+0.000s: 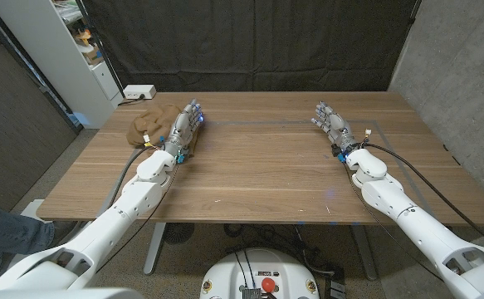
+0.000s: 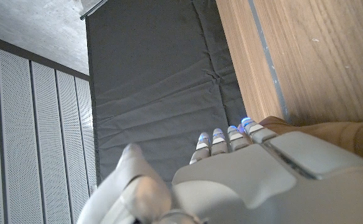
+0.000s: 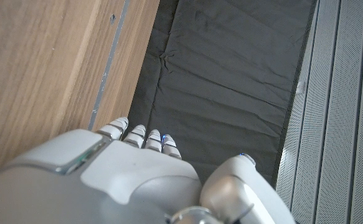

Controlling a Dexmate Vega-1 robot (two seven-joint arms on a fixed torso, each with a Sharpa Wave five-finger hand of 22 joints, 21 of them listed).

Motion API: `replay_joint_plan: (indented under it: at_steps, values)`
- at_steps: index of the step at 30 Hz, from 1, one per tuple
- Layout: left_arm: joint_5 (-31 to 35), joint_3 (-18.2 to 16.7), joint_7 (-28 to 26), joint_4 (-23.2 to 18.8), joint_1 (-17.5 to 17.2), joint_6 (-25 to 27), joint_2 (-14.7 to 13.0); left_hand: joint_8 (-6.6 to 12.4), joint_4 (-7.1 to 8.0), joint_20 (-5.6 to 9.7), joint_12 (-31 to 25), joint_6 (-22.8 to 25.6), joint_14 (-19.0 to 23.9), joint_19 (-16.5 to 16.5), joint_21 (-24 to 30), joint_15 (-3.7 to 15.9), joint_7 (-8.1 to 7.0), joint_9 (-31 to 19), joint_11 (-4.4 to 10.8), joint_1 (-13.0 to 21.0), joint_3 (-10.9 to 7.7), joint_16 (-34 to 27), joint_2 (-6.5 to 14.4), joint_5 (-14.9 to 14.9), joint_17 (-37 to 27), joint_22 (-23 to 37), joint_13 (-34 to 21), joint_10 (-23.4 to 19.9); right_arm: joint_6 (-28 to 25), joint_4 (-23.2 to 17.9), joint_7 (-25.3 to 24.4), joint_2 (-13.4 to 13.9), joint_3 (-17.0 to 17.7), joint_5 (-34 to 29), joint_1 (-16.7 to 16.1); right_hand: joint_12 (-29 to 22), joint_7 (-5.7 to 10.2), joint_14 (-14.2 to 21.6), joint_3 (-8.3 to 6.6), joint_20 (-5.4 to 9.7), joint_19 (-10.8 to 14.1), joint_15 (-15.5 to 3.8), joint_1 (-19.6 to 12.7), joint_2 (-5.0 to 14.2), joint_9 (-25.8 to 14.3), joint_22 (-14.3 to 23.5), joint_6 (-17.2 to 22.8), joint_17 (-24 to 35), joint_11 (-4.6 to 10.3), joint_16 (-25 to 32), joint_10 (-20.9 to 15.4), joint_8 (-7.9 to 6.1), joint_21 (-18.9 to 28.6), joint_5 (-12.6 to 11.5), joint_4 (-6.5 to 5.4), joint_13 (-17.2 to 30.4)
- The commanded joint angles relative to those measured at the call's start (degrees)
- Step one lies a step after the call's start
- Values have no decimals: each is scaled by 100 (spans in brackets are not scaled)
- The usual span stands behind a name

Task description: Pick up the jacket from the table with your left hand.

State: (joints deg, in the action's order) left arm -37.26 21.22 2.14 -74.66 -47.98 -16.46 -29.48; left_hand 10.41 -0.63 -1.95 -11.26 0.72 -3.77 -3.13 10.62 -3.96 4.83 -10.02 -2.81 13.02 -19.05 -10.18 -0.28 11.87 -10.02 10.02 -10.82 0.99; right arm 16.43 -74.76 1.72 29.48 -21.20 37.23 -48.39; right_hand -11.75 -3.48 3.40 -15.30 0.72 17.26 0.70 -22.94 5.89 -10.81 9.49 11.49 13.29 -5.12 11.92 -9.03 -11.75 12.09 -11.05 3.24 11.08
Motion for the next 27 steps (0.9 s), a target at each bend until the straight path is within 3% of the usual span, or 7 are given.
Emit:
replay_joint_plan:
  at_steps: [1, 8, 27]
  values:
    - [-20, 21, 44, 1, 8, 49, -8, 22, -2, 8, -46, 5, -34, -47, 38, -14, 37, -20, -49, 61, -37, -26, 12, 36, -28, 19, -16, 0, -38, -81, 1, 55, 11, 8, -53, -33, -8, 56, -30, -11, 41, 7, -55, -12, -20, 25, 40, 20, -7, 41, -53, -26, 36, -20, 14, 20]
    - [119, 46, -21, 77, 37, -303, 149, 47, -13, -3, -76, 72, 31, -32, 50, 9, 20, -18, -21, 74, -45, -55, 43, 30, -28, 20, -16, -76, -70, -159, -77, 63, 9, -9, -106, -33, -8, 63, -24, -15, 43, 3, -54, -9, -20, 25, 41, 15, -1, 43, -64, -21, 25, -17, 21, 20]
    - [245, -29, -113, -279, -27, -305, -70, 64, -38, -13, -95, 144, 80, -17, 59, 22, 8, -17, 11, 115, -71, -68, 106, 23, -26, 21, -17, -134, -43, -168, -106, 17, 3, 2, -131, -31, 1, 87, -10, -20, 48, 6, -48, 4, -20, 25, 59, 6, 1, 51, -80, -17, 4, -13, 31, 19]
